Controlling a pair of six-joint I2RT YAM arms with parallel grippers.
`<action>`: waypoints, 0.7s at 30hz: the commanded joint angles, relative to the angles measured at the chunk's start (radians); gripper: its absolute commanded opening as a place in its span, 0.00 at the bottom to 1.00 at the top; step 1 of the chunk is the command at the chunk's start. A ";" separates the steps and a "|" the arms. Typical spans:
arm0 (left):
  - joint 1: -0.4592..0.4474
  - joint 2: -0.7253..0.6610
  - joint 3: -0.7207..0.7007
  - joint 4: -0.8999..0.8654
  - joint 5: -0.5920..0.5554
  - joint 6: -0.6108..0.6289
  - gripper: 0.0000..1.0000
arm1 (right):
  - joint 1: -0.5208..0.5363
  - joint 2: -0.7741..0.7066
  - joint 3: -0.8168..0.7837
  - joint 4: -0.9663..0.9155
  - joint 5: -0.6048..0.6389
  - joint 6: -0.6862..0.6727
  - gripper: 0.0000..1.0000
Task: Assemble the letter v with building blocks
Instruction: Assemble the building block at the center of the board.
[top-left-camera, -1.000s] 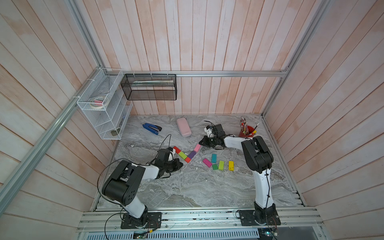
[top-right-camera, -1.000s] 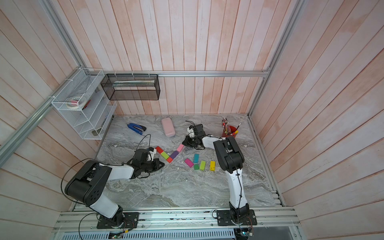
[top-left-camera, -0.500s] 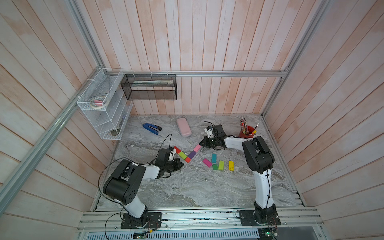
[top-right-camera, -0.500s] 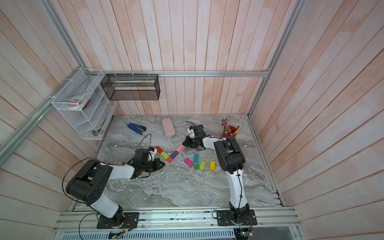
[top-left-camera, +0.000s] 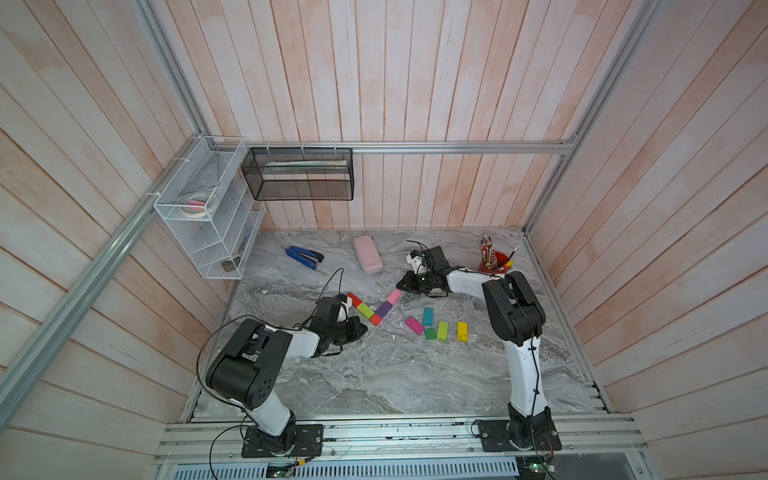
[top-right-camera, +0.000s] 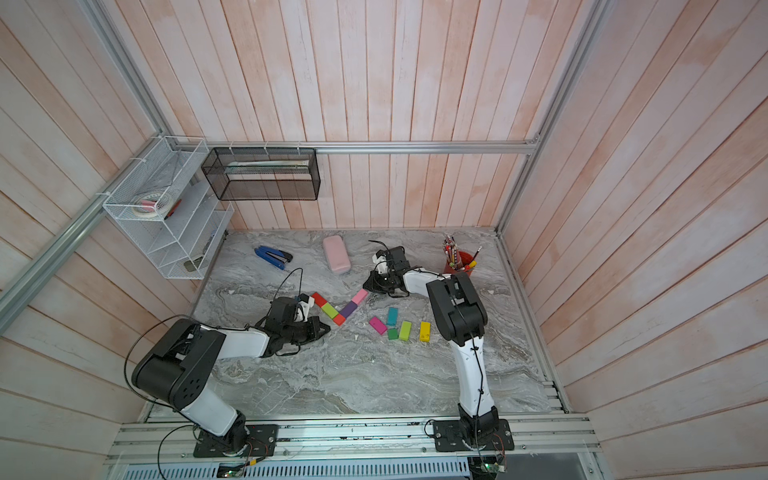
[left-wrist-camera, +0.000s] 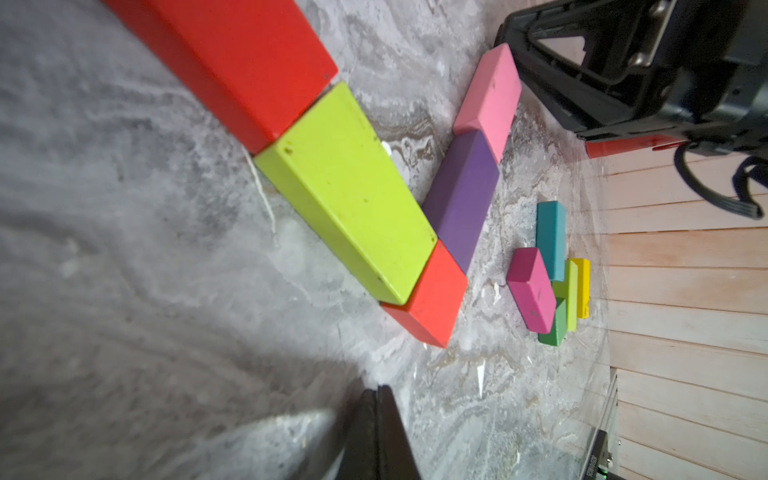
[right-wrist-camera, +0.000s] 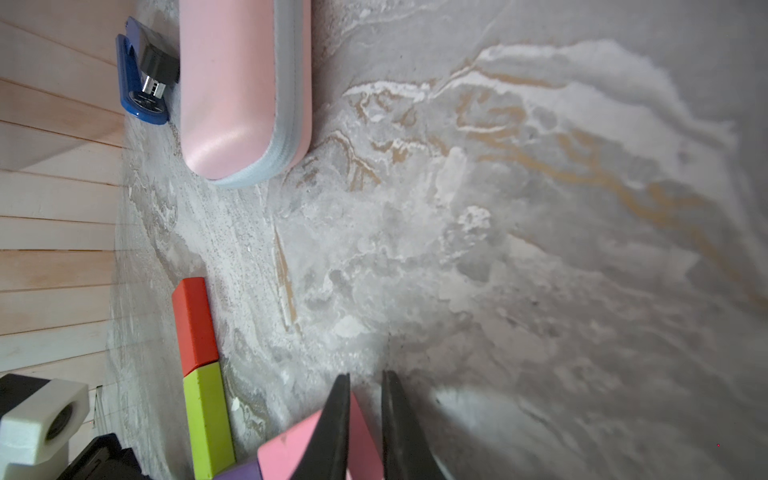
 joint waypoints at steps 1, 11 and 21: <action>-0.006 0.033 0.004 -0.037 -0.007 0.004 0.04 | -0.002 0.066 -0.005 -0.105 0.002 -0.023 0.19; -0.007 0.036 0.005 -0.036 -0.004 0.004 0.05 | 0.004 0.044 -0.091 -0.057 -0.004 0.000 0.18; -0.007 0.032 0.001 -0.036 -0.007 0.004 0.05 | -0.009 0.032 -0.076 -0.073 0.042 0.002 0.20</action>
